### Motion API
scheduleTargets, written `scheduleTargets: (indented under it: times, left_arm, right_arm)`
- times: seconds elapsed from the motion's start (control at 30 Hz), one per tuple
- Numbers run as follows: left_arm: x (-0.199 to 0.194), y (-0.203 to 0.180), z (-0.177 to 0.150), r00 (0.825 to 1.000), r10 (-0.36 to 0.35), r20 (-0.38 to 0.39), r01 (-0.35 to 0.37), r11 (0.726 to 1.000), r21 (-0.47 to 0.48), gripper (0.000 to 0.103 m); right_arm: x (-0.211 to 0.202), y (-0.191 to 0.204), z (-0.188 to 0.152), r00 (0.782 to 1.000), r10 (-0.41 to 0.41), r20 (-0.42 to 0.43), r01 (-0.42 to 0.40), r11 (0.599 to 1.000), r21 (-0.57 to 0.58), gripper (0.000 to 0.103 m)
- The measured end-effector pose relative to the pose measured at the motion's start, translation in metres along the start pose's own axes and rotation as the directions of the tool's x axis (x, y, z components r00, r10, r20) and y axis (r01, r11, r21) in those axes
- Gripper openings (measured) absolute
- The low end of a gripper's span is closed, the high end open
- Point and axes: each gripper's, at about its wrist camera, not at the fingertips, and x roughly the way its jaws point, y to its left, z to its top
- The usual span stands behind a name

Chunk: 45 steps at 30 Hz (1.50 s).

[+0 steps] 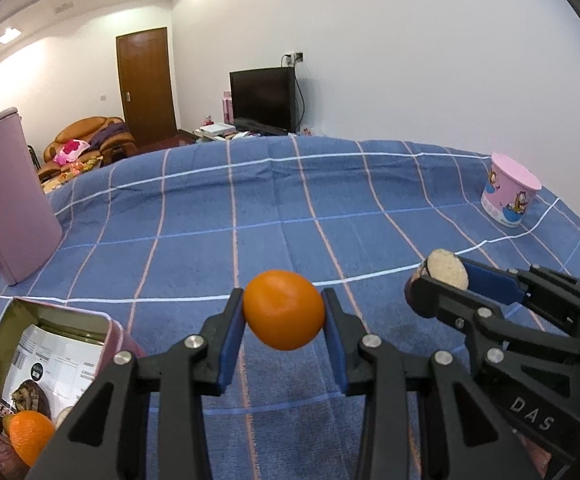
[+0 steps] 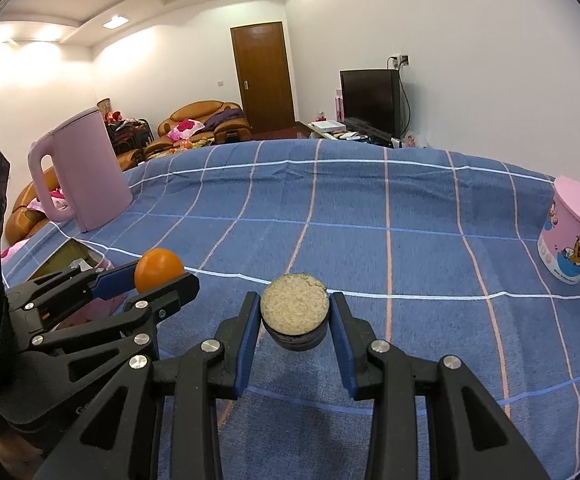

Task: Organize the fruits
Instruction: 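Lift the small orange with the left tool while the right tool lifts the cake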

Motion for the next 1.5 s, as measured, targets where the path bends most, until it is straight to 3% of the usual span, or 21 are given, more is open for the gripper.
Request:
scheduleTargets:
  times: [1.5]
  left_arm:
    - [-0.026,0.0,-0.003,0.987,0.068,0.143,-0.068,0.998,-0.005,0.039]
  right_arm:
    - [-0.037,0.01,-0.008,0.986,-0.012,0.167,0.022,0.998,-0.059,0.037]
